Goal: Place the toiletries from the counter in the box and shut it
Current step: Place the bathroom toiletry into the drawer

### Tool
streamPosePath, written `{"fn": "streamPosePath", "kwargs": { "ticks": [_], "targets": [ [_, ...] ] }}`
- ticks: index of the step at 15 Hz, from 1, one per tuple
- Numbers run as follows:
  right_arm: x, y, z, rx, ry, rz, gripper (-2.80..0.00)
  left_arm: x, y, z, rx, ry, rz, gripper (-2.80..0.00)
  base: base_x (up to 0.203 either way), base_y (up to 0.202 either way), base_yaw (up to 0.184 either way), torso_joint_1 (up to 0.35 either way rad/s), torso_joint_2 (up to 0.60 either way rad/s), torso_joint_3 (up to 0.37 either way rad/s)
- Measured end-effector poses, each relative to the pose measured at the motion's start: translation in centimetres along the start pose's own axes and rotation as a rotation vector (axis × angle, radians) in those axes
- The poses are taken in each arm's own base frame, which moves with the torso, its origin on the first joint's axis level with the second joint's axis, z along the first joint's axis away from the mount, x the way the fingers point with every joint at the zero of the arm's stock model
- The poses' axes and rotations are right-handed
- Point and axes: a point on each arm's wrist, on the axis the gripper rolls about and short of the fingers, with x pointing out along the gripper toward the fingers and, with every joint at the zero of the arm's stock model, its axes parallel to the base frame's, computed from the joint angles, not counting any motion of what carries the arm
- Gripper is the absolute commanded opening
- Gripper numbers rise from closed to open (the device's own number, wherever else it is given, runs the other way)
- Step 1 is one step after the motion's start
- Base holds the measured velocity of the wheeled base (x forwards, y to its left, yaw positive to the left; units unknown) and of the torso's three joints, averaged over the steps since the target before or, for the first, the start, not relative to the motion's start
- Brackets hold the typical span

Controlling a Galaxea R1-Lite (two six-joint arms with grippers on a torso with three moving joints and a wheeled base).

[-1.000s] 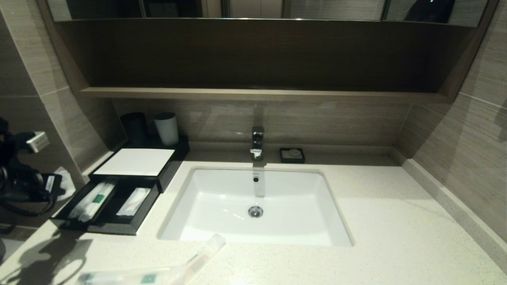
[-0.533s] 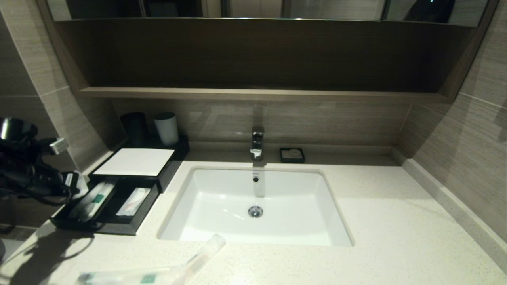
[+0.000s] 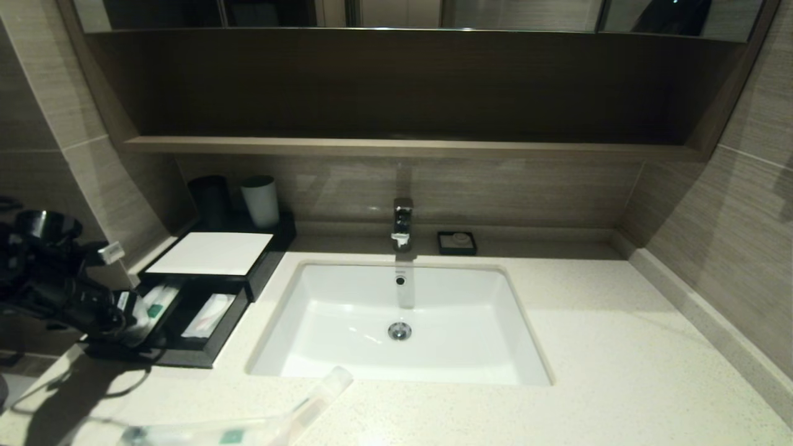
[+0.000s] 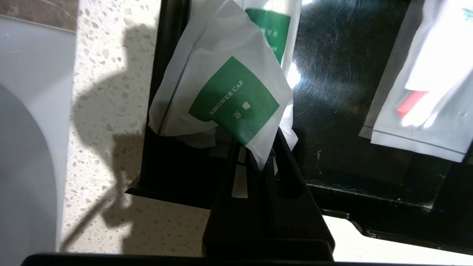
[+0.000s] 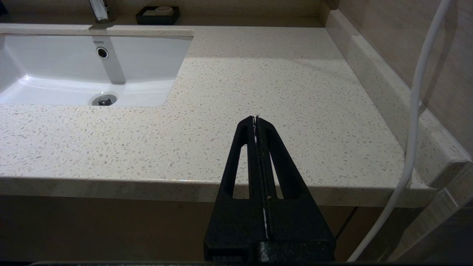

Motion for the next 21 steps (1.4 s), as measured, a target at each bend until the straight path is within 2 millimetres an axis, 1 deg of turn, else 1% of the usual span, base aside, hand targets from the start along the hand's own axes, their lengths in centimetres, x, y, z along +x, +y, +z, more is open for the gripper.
{"fn": "streamPosePath", "kwargs": {
  "ticks": [5, 6, 7, 11, 15, 21],
  "targets": [
    [0.0, 0.0, 0.0, 0.0, 0.001, 0.0, -2.8, 0.9, 0.1, -0.3, -0.006, 0.031, -0.001, -2.8, 0.0, 0.0, 0.0, 0.0, 0.0, 0.0],
    [0.0, 0.0, 0.0, 0.0, 0.001, 0.0, -2.8, 0.9, 0.1, -0.3, -0.005, 0.033, 0.001, -1.84, 0.0, 0.0, 0.0, 0.0, 0.0, 0.0],
    [0.0, 0.0, 0.0, 0.0, 0.0, 0.0, -2.8, 1.0, 0.1, -0.4, -0.005, 0.036, 0.001, 0.0, 0.0, 0.0, 0.0, 0.0, 0.0, 0.0],
    [0.0, 0.0, 0.0, 0.0, 0.0, 0.0, -2.8, 1.0, 0.0, -0.4, -0.003, 0.034, -0.008, 0.0, 0.0, 0.0, 0.0, 0.0, 0.0, 0.0],
    [0.0, 0.0, 0.0, 0.0, 0.001, 0.0, -2.8, 0.3, 0.0, -0.2, 0.003, 0.005, 0.006, 0.0, 0.0, 0.0, 0.0, 0.0, 0.0, 0.0],
    [0.0, 0.0, 0.0, 0.0, 0.001, 0.0, -2.8, -0.1, 0.2, 0.1, 0.0, -0.023, 0.012, 0.0, 0.0, 0.0, 0.0, 0.0, 0.0, 0.0]
  ]
}}
